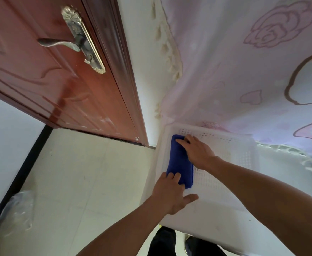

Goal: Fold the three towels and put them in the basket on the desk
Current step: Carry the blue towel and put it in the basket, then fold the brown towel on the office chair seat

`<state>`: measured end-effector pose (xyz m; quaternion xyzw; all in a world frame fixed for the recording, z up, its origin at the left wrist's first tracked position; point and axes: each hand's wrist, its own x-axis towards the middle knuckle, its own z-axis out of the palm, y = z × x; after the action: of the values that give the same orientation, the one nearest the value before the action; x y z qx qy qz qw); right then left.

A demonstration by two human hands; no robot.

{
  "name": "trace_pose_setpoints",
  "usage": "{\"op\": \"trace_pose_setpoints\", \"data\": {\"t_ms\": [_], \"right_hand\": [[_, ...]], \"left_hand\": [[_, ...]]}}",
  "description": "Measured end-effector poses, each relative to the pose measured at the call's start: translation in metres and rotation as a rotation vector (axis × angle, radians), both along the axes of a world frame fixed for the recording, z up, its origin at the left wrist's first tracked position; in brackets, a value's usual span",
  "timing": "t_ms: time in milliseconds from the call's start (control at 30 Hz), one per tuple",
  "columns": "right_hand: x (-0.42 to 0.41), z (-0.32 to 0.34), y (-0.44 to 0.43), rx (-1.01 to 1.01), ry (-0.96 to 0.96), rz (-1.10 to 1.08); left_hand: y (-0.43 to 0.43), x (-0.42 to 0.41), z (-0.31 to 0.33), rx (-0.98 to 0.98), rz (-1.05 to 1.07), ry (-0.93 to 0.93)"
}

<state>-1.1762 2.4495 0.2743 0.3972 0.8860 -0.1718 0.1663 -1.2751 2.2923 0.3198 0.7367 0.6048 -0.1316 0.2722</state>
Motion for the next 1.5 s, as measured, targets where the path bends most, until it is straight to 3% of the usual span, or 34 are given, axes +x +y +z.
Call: {"op": "trace_pose_setpoints", "data": {"t_ms": [200, 300, 367, 533, 700, 1000, 1267, 1500], "right_hand": [[0.0, 0.013, 0.008, -0.106, 0.002, 0.018], [0.002, 0.028, 0.013, -0.14, -0.009, -0.003], [0.004, 0.044, 0.009, -0.023, 0.009, 0.039], [-0.009, 0.091, -0.048, 0.179, 0.268, 0.303], [-0.049, 0.122, -0.182, 0.102, 0.435, 0.682], [-0.064, 0.143, -0.484, 0.027, 0.438, 1.277], [-0.036, 0.138, -0.783, -0.035, 0.392, 1.533], [-0.014, 0.145, -0.973, -0.089, 0.377, 1.755]], "left_hand": [[-0.007, 0.007, 0.006, -0.034, 0.061, 0.067], [-0.034, 0.01, 0.016, 0.095, 0.122, 0.083], [-0.062, 0.012, 0.025, 0.217, 0.182, 0.109], [-0.148, 0.015, 0.058, 0.211, 0.648, 0.219], [-0.284, 0.043, 0.082, 0.164, 1.086, 0.286], [-0.571, 0.132, 0.103, 0.104, 1.685, 0.383], [-0.835, 0.244, 0.106, 0.006, 2.004, 0.428], [-0.986, 0.281, 0.112, -0.031, 2.199, 0.439]]}}
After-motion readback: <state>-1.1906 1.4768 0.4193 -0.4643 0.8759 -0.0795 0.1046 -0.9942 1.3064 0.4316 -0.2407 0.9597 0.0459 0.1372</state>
